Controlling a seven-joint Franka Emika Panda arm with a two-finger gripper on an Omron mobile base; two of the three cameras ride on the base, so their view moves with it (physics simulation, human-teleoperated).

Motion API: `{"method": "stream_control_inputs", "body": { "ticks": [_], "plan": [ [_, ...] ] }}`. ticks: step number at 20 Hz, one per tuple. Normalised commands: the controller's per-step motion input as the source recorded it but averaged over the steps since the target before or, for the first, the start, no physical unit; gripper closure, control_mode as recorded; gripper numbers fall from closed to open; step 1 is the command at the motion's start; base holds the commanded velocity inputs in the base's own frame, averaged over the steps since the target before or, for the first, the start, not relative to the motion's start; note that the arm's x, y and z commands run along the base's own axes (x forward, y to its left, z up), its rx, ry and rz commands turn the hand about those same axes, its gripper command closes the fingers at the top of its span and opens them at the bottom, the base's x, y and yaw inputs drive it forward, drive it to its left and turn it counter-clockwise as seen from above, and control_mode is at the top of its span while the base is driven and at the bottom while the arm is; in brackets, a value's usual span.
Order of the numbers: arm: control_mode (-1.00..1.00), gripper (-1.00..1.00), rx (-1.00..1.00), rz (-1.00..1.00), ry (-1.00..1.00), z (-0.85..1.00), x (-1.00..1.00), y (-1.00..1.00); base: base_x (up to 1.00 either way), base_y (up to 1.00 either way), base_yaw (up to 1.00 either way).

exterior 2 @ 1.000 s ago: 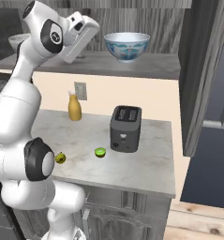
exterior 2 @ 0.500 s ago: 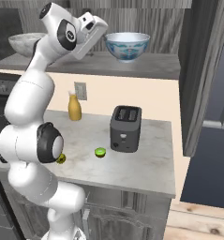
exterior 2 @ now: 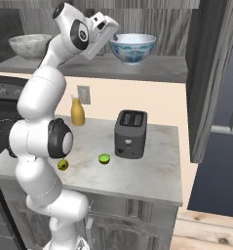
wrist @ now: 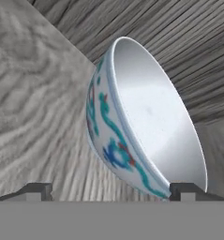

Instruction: Pick both bowls and place them on the counter. Then place the pear in one bowl and place the kiwi in the other bowl.

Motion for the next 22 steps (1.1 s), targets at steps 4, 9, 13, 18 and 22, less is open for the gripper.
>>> {"method": "stream_control_inputs", "body": {
  "ticks": [4, 9, 13, 18, 22],
  "plan": [
    [-1.0, -1.0, 0.0, 0.0, 0.03, 0.0, 0.4, -0.1, 0.0, 0.0, 0.0],
    [-1.0, -1.0, 0.0, 0.0, 0.03, -0.01, 0.39, -0.11, 0.0, 0.0, 0.0],
    [-1.0, -1.0, 0.0, 0.0, 0.03, -0.05, 0.37, -0.05, 0.0, 0.0, 0.0],
    [-1.0, -1.0, 0.0, 0.0, 0.04, -0.09, 0.32, -0.02, 0.0, 0.0, 0.0],
    [-1.0, 1.0, 0.0, 0.0, 0.03, -0.18, 0.18, 0.0, 0.0, 0.0, 0.0]
  ]
}}
